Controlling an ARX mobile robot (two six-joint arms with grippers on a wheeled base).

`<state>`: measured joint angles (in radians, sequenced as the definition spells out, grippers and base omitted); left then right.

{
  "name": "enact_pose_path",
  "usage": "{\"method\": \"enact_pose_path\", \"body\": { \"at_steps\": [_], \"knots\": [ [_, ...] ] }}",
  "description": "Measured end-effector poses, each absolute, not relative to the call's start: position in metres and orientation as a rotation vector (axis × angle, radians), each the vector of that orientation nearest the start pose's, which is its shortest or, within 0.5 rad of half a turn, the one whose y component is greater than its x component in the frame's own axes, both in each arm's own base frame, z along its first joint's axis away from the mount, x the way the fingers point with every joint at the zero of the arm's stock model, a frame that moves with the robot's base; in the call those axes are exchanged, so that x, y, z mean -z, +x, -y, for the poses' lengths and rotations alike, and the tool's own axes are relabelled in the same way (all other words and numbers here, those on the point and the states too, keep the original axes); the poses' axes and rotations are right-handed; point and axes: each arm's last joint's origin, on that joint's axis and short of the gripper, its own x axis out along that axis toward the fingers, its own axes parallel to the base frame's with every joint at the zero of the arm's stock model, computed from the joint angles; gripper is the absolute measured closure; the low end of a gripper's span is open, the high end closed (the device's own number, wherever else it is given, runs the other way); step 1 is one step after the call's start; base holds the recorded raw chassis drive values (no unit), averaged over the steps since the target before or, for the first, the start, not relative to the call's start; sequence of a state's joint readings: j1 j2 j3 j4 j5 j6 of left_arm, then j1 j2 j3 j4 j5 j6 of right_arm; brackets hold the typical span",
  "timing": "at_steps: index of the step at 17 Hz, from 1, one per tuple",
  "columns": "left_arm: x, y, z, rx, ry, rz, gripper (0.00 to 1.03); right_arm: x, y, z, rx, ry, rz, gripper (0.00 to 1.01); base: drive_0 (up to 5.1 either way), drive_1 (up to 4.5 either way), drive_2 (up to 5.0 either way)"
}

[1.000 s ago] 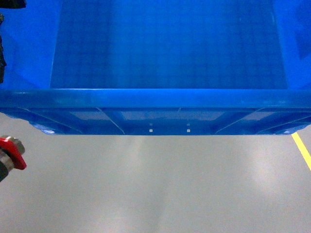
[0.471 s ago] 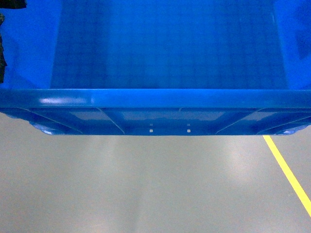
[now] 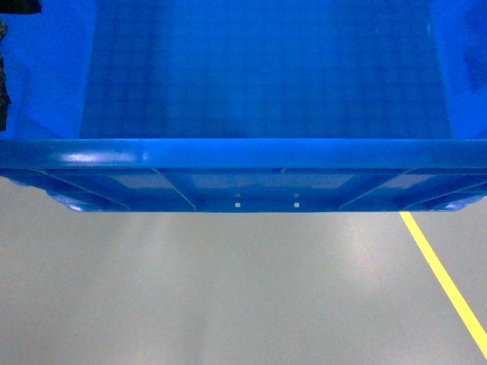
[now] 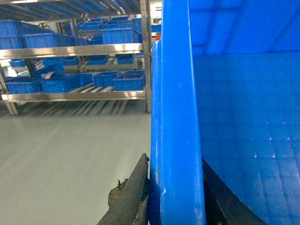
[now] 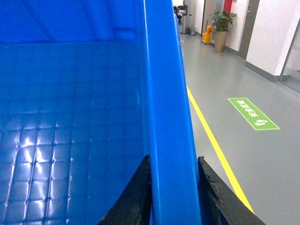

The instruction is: Place box next to blue box on left shelf

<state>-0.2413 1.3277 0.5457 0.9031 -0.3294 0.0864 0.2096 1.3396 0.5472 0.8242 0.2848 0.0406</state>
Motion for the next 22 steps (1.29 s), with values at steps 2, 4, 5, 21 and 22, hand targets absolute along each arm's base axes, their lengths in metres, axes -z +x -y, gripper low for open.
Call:
{"method": "enact_pose_path", "body": {
  "at_steps": [2, 4, 5, 21, 22],
  "knots": [
    [-0.2415, 0.2615, 0.0547, -0.093, 0.051, 0.116, 0.85, -0.2315, 0.2655, -0.0482, 0.074, 0.049, 0.035, 0.81, -1.5, -1.51, -1.5],
    [-0.2413, 0.2615, 0.0547, -0.093, 0.052, 0.114, 0.85, -0.2311, 0.2655, -0.0481, 0.075, 0.048, 0.032, 0.81, -1.5, -1.51, -1.5],
    [-0.2414, 0.2615, 0.0547, -0.093, 0.051, 0.115, 0.85, -0.2315, 0.2655, -0.0482, 0.074, 0.048, 0.035, 0.81, -1.5, -1.51, -1.5],
    [-0.2414, 0.2615, 0.0547, -0.092, 0.052, 0.115, 0.85, -0.2317, 0.2656, -0.0482, 0.074, 0.047, 0.037, 0.81, -0.9, 0.89, -2.6],
    [-0.2413, 0.2615, 0.0547, -0.093, 0.052, 0.114, 0.85, -0.2314, 0.2656, -0.0482, 0.074, 0.046, 0.033, 0.81, -0.1, 3.97, -4.1]
  ]
}}
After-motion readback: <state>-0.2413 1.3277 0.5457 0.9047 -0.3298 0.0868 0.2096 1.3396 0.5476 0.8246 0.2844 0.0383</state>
